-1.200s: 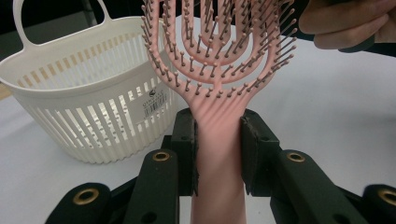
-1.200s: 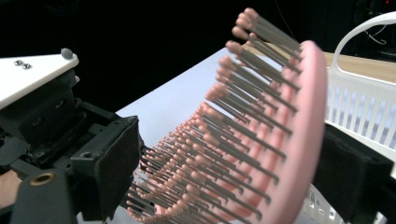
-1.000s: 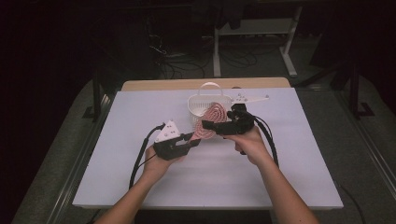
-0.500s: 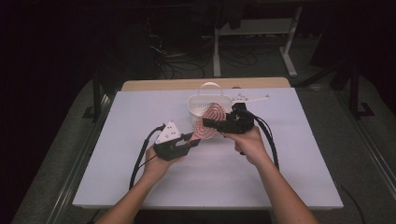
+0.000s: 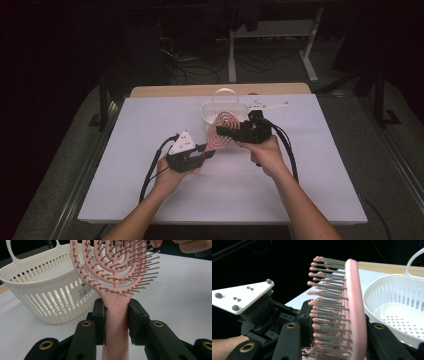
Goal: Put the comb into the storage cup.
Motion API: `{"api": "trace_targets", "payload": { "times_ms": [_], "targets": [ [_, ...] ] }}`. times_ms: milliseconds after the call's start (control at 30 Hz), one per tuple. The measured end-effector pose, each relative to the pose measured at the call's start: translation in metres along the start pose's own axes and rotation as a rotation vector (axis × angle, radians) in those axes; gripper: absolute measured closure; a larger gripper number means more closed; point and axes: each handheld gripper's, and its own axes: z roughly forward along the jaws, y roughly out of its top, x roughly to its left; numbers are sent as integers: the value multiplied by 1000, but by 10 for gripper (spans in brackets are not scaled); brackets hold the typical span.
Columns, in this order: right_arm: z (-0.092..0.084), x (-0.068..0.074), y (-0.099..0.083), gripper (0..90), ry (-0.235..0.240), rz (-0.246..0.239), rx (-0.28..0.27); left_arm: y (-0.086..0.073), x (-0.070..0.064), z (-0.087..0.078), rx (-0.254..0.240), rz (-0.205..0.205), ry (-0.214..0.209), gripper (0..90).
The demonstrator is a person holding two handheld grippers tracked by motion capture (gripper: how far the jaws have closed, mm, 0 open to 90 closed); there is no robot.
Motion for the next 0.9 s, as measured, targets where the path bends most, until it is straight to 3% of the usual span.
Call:
{"api": "trace_targets", "payload": {
  "times_ms": [267,900],
  "targets": [
    [-1,2,1,625,8,-4,-10,0,2,0,-12,-28,-17,689],
    [-8,0,3,626,-18,-9,-34,2,13,-9,-9,-67,-65,524]
  ]
}}
